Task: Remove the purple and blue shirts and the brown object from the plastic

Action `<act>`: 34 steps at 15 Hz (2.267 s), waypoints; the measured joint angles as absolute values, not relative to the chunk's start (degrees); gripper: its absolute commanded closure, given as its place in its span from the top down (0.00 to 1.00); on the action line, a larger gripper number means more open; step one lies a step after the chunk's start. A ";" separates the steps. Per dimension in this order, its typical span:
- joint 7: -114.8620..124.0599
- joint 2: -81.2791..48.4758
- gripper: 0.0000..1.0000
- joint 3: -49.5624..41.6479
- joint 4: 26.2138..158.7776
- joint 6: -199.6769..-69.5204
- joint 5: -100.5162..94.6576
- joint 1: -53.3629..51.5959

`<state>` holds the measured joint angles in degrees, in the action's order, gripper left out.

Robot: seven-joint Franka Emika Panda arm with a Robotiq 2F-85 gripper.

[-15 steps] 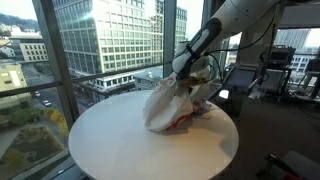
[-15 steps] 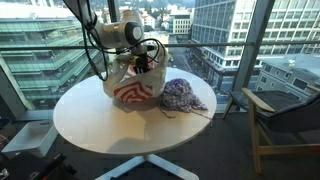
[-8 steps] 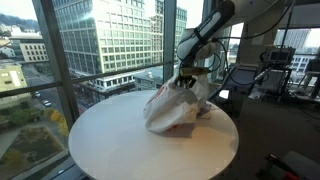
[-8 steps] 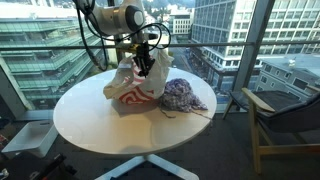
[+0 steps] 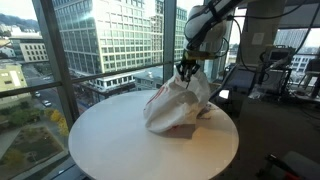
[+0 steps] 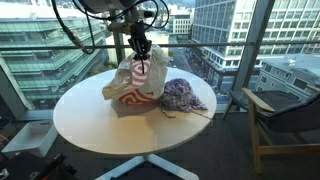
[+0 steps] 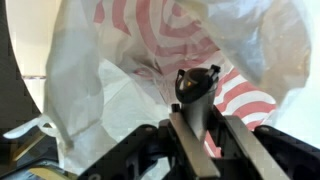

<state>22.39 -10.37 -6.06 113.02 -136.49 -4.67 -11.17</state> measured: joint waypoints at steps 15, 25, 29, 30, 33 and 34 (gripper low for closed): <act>24.89 9.11 0.16 7.21 133.54 -155.11 -6.91 -10.18; -14.69 -7.77 0.16 13.08 133.97 -164.60 34.39 -20.28; -19.70 -13.41 0.16 14.72 133.30 -160.57 33.46 -16.04; -20.11 -14.73 0.16 15.18 133.17 -159.88 32.33 -14.74; -20.79 -18.56 0.16 16.95 132.32 -157.46 29.60 -11.41; -20.84 -19.72 0.16 17.56 131.94 -156.72 28.81 -10.60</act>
<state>-20.84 -19.72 17.56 131.94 -156.72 28.81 -10.60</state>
